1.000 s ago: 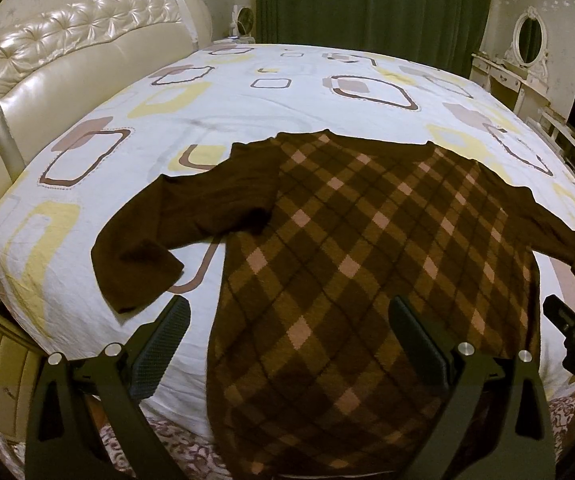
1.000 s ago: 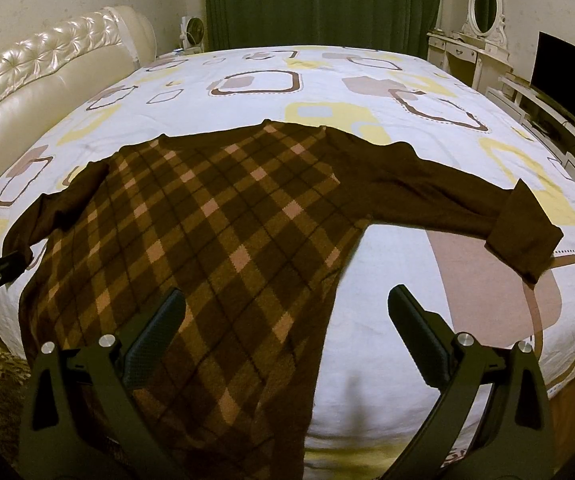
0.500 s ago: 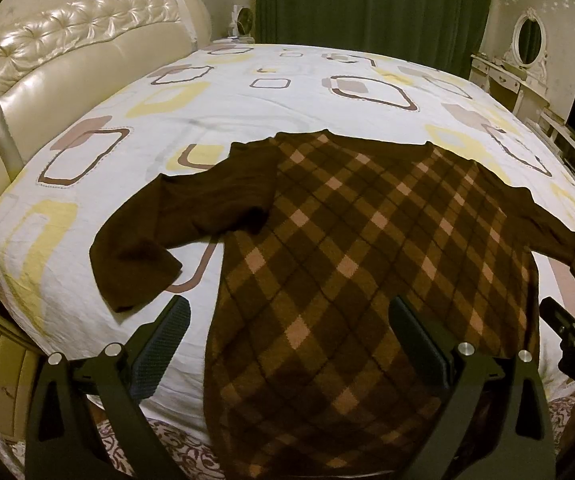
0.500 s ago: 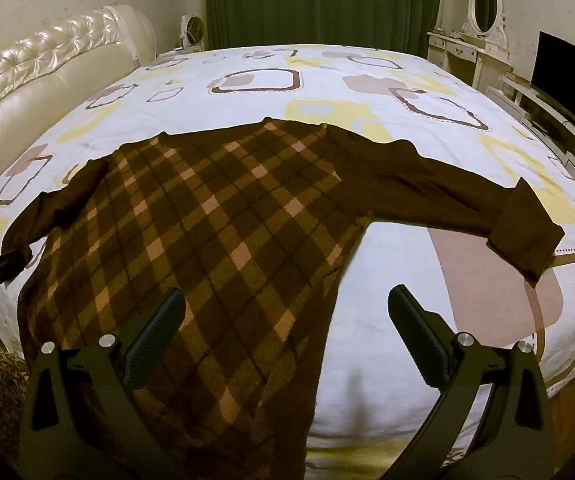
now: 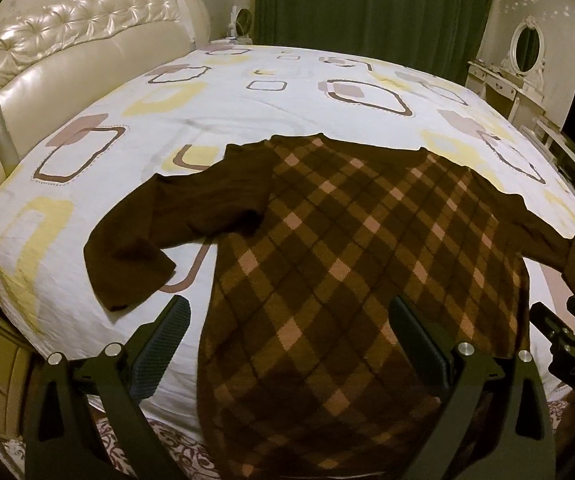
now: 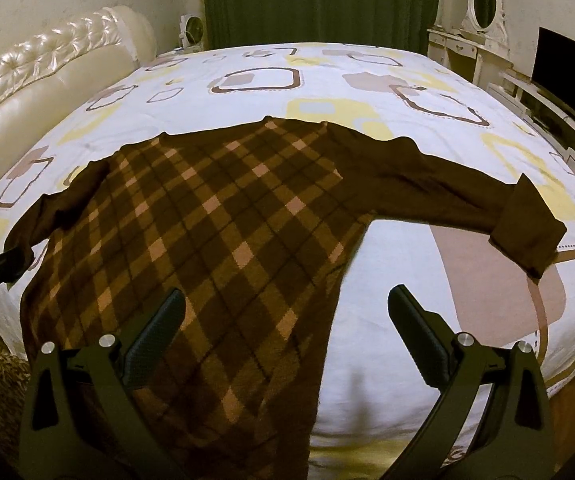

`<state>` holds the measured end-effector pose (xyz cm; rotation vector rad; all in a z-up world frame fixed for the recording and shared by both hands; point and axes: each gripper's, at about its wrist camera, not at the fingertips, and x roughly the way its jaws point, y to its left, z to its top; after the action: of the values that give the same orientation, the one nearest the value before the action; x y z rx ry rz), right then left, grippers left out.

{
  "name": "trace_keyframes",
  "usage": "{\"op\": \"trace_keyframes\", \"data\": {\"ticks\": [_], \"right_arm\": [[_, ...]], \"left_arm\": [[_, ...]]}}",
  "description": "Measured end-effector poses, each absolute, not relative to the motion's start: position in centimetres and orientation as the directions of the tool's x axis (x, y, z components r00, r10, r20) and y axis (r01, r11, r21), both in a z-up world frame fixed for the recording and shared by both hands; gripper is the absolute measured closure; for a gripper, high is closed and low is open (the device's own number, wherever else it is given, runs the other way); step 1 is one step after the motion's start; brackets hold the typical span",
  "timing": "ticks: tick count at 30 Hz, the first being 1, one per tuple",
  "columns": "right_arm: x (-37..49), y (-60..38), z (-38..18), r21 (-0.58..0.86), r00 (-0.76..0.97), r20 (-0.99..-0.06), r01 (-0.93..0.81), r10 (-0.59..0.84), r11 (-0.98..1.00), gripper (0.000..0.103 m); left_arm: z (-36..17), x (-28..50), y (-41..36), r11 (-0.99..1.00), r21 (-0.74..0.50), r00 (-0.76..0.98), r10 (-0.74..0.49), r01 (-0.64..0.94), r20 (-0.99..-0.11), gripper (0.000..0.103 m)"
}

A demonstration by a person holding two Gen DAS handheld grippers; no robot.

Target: Fold small clothes

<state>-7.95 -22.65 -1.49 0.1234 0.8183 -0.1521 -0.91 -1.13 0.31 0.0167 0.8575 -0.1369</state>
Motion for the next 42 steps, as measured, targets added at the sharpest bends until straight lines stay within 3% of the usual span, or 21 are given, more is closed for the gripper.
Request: {"op": "trace_keyframes", "data": {"ticks": [11, 16, 17, 19, 20, 21, 26, 35, 37, 39, 41, 42], "right_arm": [[-7.4, -24.4, -1.2, 0.066, 0.663, -0.746, 0.164, -0.060, 0.984, 0.002], [-7.1, -28.5, 0.1, -0.004, 0.676, -0.724, 0.194, -0.136, 0.981, 0.002], [-7.0, -30.1, 0.3, -0.030, 0.671, -0.722, 0.212, -0.168, 0.977, 0.004], [-6.7, -33.3, 0.3, -0.058, 0.654, -0.726, 0.250, -0.213, 0.967, 0.021], [-6.4, -35.9, -0.1, -0.053, 0.625, -0.749, 0.276, -0.221, 0.960, 0.037], [-6.1, -37.7, -0.5, -0.045, 0.596, -0.771, 0.298, -0.223, 0.953, 0.039], [-5.5, -43.9, -2.6, -0.060, 0.508, -0.822, 0.374, -0.259, 0.925, 0.039], [-4.0, -44.4, -5.6, -0.159, 0.475, -0.829, 0.303, -0.293, 0.940, 0.040], [-3.8, -45.1, -6.2, -0.169, 0.458, -0.837, 0.307, -0.301, 0.937, 0.048], [-4.0, -46.3, -6.9, -0.119, 0.445, -0.857, 0.320, -0.260, 0.940, 0.077], [-4.5, -47.5, -7.1, -0.054, 0.460, -0.861, 0.341, -0.217, 0.938, 0.092], [-4.7, -47.9, -7.0, -0.041, 0.465, -0.860, 0.348, -0.210, 0.936, 0.094]], "left_arm": [[0.2, -1.0, -0.9, 0.990, -0.040, 0.645, -0.116, 0.132, -0.755, 0.004], [-0.4, -0.9, -0.8, 0.991, -0.045, 0.633, -0.117, 0.129, -0.765, 0.004], [-0.5, -0.8, -0.8, 0.990, -0.048, 0.629, -0.120, 0.130, -0.768, 0.004], [-0.8, -0.7, -0.8, 0.990, -0.045, 0.624, -0.117, 0.130, -0.772, 0.004], [-1.0, -0.7, -0.8, 0.990, -0.044, 0.622, -0.116, 0.131, -0.774, 0.004], [-1.1, -0.6, -0.8, 0.990, -0.043, 0.618, -0.116, 0.132, -0.777, 0.004], [-1.9, -0.2, -0.9, 0.991, -0.033, 0.603, -0.107, 0.133, -0.790, 0.004], [-2.9, 0.5, -0.4, 0.993, -0.031, 0.580, -0.090, 0.111, -0.810, 0.004], [-3.2, 0.6, -0.5, 0.994, -0.029, 0.574, -0.087, 0.108, -0.814, 0.004], [-3.5, 0.7, -0.5, 0.994, -0.028, 0.567, -0.084, 0.106, -0.819, 0.004], [-3.7, 0.8, -0.5, 0.994, -0.025, 0.562, -0.080, 0.104, -0.824, 0.004], [-3.8, 0.8, -0.6, 0.994, -0.024, 0.559, -0.079, 0.104, -0.825, 0.004]]}}
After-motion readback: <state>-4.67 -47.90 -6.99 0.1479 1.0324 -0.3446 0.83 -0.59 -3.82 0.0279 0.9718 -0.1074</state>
